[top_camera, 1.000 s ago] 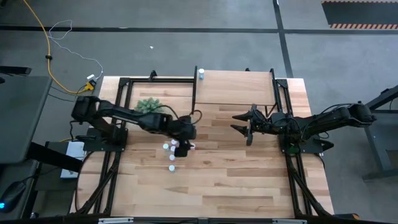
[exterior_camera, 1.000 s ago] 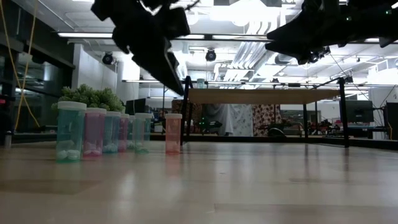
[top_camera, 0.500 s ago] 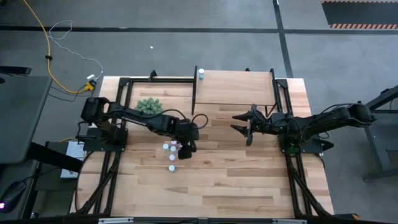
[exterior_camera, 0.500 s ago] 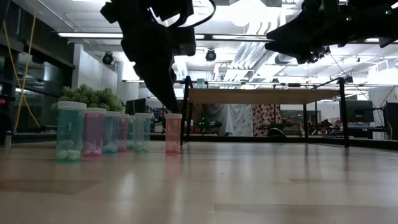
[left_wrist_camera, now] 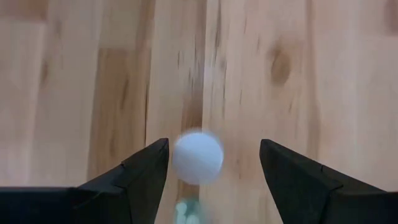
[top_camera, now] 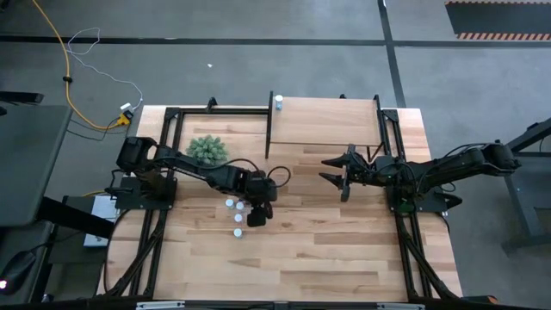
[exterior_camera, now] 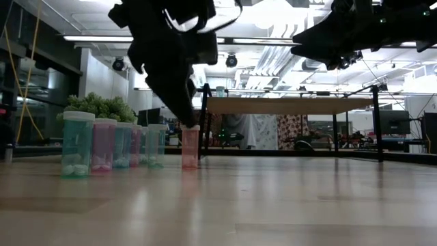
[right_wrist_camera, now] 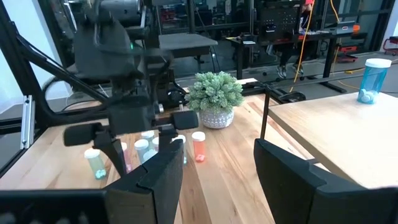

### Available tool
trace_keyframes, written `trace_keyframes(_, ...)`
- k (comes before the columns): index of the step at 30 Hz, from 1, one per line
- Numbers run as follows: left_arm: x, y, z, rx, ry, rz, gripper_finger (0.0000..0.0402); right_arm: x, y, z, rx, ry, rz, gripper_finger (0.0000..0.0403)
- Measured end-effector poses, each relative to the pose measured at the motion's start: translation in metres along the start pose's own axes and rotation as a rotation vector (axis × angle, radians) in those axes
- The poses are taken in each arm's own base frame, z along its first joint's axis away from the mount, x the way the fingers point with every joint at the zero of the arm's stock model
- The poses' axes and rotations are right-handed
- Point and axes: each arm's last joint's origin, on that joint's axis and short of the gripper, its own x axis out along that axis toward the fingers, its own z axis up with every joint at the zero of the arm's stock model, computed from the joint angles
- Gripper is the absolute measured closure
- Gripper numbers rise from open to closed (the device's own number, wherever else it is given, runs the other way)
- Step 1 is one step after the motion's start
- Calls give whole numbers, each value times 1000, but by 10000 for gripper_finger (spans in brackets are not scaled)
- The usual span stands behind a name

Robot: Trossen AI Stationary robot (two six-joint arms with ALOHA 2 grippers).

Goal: Pick and place medicine bottles onto shelf by color
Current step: Put the transparent orange medicine bottle on the shelf

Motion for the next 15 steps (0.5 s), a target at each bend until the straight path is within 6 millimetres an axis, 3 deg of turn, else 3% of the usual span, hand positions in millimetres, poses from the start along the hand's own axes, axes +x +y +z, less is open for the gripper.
trace_keyframes(15,8,-4,0,4,-12,60,160,0,0,0,1,-2,0,214)
